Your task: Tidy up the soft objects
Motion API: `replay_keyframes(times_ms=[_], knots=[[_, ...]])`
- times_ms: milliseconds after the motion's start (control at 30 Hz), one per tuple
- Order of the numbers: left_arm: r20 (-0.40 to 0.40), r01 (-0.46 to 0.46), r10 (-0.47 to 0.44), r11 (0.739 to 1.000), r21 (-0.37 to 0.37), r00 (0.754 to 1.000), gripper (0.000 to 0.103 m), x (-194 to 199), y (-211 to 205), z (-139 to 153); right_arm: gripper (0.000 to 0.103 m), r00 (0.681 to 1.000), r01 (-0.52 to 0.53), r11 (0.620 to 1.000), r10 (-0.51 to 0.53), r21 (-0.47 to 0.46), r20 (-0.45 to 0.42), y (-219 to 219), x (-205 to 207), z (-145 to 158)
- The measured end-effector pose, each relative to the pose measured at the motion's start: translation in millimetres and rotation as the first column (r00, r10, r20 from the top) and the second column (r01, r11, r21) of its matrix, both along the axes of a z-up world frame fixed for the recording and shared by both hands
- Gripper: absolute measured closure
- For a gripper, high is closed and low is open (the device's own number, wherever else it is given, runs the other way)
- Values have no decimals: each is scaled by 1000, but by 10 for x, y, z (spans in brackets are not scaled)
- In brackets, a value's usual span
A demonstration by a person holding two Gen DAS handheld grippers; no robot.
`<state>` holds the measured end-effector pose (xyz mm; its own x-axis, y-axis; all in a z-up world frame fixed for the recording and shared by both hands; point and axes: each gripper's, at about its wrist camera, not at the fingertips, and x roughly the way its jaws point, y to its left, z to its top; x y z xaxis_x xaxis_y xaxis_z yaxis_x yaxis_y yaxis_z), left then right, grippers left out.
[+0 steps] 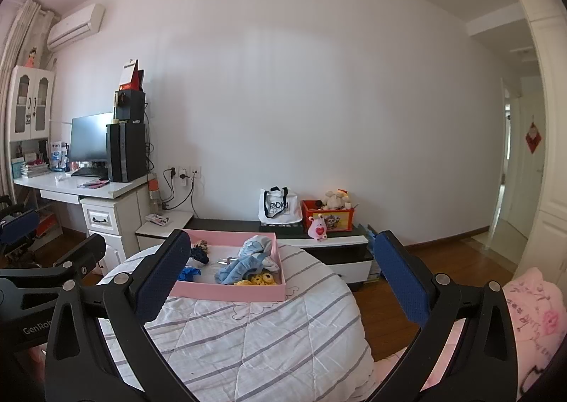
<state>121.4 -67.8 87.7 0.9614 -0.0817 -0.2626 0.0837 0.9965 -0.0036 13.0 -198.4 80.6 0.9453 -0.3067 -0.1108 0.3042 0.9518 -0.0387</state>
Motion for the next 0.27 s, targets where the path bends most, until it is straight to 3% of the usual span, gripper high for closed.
replay_keyframes(times_ms=[267], knots=[[-5,5,-5,1000,-4,1000,0,-6,28,5,0,1000,-4,1000,4,2,-2,-10,5,-16]])
